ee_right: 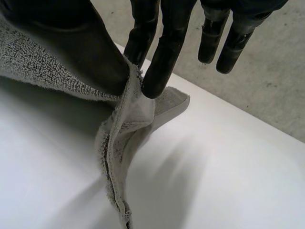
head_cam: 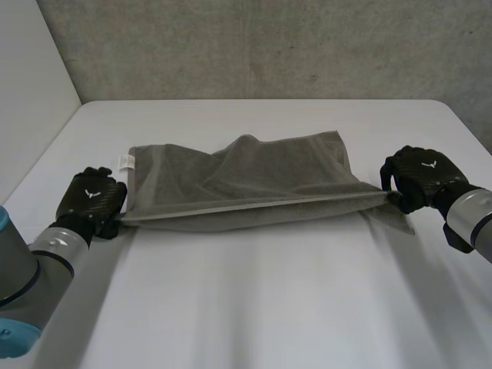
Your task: Fold the towel.
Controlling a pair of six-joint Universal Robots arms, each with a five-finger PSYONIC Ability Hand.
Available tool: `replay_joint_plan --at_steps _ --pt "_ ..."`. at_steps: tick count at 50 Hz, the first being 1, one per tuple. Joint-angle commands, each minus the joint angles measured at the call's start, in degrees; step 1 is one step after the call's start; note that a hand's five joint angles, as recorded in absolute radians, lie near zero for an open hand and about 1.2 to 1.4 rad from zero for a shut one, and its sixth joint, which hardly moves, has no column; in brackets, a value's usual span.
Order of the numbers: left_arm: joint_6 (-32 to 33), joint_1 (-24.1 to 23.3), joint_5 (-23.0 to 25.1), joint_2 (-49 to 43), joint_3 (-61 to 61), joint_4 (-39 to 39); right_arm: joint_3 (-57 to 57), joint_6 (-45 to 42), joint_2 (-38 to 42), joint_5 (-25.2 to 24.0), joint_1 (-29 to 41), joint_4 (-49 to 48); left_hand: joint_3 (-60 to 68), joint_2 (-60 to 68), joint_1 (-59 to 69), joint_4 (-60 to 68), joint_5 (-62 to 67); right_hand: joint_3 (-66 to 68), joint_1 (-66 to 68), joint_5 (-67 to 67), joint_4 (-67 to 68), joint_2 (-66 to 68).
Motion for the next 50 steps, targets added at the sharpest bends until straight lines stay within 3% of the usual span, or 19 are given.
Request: replay_joint_plan --at_steps 1,12,27,30,34,40,43,50 --pt "-0.27 0.26 0.33 2.52 -0.15 0.0 -0.26 -0.23 4.82 0.42 0.49 0.08 -2.97 2.57 5.6 -3.36 4.97 -2.49 3.61 4.0 -4.36 3.77" --pt "-0.27 1.93 0.33 2.26 0.2 0.0 -1.76 2.13 12.13 1.12 0.58 -0.01 -2.97 2.57 5.6 -3.36 4.97 -2.49 -18.35 -17.96 -4.36 -18.19" --pt "-0.27 1.93 0.33 2.79 0.12 0.0 -1.76 13.03 13.19 1.13 0.84 0.34 -2.97 2.57 5.6 -3.36 4.97 -2.49 -27.29 -26.89 -4.36 -27.12" --pt "-0.36 2.02 0.33 3.23 0.12 -0.18 -1.58 14.96 13.1 1.04 0.84 0.08 -2.97 2.57 5.6 -3.36 4.97 -2.49 -23.61 -23.22 -4.36 -23.45" --pt "-0.36 2.02 0.33 4.1 0.12 -0.18 -1.84 17.25 12.75 0.77 0.67 -1.06 -2.97 2.57 5.6 -3.36 4.97 -2.49 3.57 3.97 -4.36 3.74" --pt "-0.62 2.11 0.33 7.71 0.2 -0.27 -3.69 16.64 9.93 -0.11 -0.03 -1.51 -2.97 2.57 5.6 -3.36 4.97 -2.49 3.61 4.0 -4.36 3.77" --pt "-0.62 2.02 0.77 11.75 0.2 -0.62 -5.1 14.27 3.17 -0.28 -0.03 -0.36 -2.97 2.57 5.6 -3.36 4.97 -2.49 3.61 4.0 -4.36 3.77" --pt "-0.71 2.02 5.68 20.97 1.08 -4.47 -6.85 0.06 -9.21 -5.02 -2.14 9.28 -2.97 2.57 5.6 -3.36 4.97 -2.49 3.61 4.0 -4.36 3.77"
